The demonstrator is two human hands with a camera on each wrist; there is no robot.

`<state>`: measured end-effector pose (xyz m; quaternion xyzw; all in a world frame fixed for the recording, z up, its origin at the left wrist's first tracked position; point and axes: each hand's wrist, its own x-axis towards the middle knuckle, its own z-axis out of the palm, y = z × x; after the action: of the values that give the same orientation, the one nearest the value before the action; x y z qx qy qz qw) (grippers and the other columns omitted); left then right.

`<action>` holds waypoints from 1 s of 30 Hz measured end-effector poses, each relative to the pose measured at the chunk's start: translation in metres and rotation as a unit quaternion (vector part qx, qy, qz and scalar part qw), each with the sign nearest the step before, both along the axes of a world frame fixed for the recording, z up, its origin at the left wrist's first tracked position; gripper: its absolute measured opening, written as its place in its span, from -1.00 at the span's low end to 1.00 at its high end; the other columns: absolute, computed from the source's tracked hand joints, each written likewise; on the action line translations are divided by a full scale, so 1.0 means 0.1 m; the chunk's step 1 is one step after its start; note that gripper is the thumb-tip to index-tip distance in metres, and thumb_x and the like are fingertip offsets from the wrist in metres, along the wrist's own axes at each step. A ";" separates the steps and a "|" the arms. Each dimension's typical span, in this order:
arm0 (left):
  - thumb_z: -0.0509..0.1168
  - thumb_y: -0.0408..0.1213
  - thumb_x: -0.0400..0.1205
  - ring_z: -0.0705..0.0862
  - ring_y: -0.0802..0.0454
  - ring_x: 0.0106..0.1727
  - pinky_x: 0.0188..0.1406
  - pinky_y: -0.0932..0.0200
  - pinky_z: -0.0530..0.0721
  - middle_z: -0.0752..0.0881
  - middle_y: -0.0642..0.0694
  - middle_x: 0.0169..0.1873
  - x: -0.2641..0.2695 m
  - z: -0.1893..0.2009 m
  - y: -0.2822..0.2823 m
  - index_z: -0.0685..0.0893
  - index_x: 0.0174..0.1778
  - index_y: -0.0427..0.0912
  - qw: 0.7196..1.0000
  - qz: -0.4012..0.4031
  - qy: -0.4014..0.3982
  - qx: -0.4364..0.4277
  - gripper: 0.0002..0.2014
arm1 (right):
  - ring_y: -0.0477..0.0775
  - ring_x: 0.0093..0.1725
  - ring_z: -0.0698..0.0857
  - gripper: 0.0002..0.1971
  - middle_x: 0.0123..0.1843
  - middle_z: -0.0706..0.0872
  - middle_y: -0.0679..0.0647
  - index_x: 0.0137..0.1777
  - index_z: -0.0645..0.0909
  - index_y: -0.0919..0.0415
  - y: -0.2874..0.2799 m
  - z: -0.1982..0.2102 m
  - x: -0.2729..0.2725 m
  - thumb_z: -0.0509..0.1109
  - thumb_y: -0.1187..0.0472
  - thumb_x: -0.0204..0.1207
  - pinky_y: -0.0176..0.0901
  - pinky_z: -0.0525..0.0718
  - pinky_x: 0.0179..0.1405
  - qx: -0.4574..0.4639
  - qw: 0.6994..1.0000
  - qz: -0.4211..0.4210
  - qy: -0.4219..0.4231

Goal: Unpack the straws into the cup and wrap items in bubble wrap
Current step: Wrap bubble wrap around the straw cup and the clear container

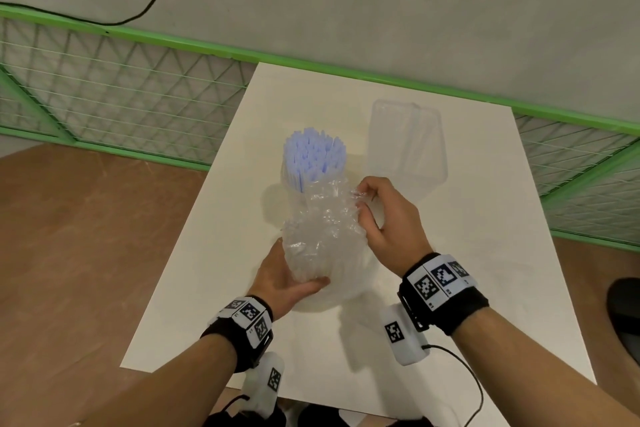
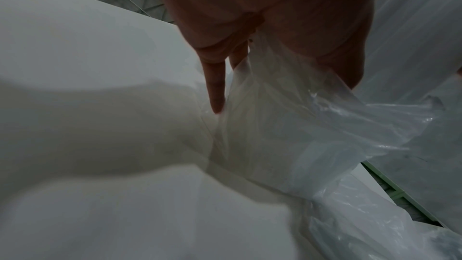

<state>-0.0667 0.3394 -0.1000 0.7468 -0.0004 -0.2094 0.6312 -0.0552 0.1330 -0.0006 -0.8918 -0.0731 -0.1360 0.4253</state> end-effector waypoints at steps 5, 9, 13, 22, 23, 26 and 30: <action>0.74 -0.02 0.19 0.72 0.17 0.26 0.39 0.03 0.64 0.77 0.02 0.21 0.01 -0.02 0.01 0.56 0.41 -0.04 1.000 0.009 0.006 0.003 -0.14 | -0.23 0.03 0.63 -0.72 0.12 0.73 0.02 0.32 0.59 0.21 0.05 -0.06 0.02 0.29 0.32 0.62 -0.60 0.44 0.12 -0.027 0.999 -0.019 -0.030; 0.74 0.00 0.18 0.72 0.13 0.28 0.41 -0.07 0.63 0.77 0.01 0.22 0.01 -0.03 0.01 0.56 0.43 -0.07 1.000 0.010 0.018 -0.004 -0.11 | -0.18 0.00 0.68 -0.86 -0.06 0.80 0.00 0.04 0.75 0.26 -0.01 -0.03 0.08 0.46 0.30 0.52 -0.68 0.44 0.09 -0.014 0.997 -0.047 -0.060; 0.74 0.08 0.14 0.72 0.12 0.29 0.42 -0.08 0.62 0.77 0.02 0.23 0.01 -0.04 0.01 0.56 0.42 -0.05 1.000 0.007 0.013 0.006 -0.08 | -0.12 -0.14 0.70 -0.93 -0.19 0.72 -0.11 -0.08 0.72 0.22 -0.03 -0.06 0.10 0.50 0.33 0.46 -0.40 0.61 0.00 0.020 0.998 -0.050 -0.016; 0.73 0.09 0.16 0.72 0.14 0.28 0.40 -0.07 0.64 0.77 0.05 0.22 0.00 -0.05 0.02 0.57 0.42 -0.02 1.000 0.007 0.010 0.015 -0.10 | -0.23 -0.06 0.71 -0.93 -0.12 0.79 -0.09 -0.01 0.73 0.19 -0.02 0.19 0.16 0.49 0.27 0.54 -0.47 0.57 0.04 0.041 0.999 -0.025 0.008; 0.74 0.05 0.18 0.72 0.15 0.27 0.39 -0.05 0.65 0.77 0.05 0.22 0.00 -0.06 0.02 0.57 0.42 -0.04 1.000 0.008 0.013 0.012 -0.11 | -0.21 -0.06 0.73 -0.93 -0.12 0.80 -0.10 0.00 0.74 0.18 -0.03 0.22 0.16 0.49 0.25 0.55 -0.45 0.58 0.04 0.036 0.999 -0.027 0.004; 0.74 -0.14 0.25 0.73 0.16 0.25 0.39 0.04 0.64 0.77 0.01 0.21 0.00 -0.04 0.00 0.55 0.43 -0.11 1.000 0.011 0.018 -0.003 -0.17 | -0.17 -0.12 0.74 -0.94 -0.15 0.80 -0.13 -0.01 0.75 0.16 -0.08 0.18 0.15 0.45 0.25 0.58 -0.38 0.63 -0.02 0.004 0.999 -0.039 -0.004; 0.72 -0.28 0.29 0.74 0.19 0.23 0.29 0.27 0.67 0.77 -0.04 0.21 -0.01 -0.02 -0.02 0.55 0.43 -0.16 1.000 0.013 0.013 -0.009 -0.21 | 0.01 -0.17 0.75 -0.76 -0.19 0.79 -0.07 0.06 0.72 0.14 -0.10 0.05 0.09 0.33 0.06 0.51 -0.16 0.68 -0.06 -0.012 0.997 -0.033 0.072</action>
<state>-0.0674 0.3378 -0.1023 0.7381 0.0158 -0.2109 0.6407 -0.0467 0.1225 0.0041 -0.9062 -0.0143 -0.0841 0.4141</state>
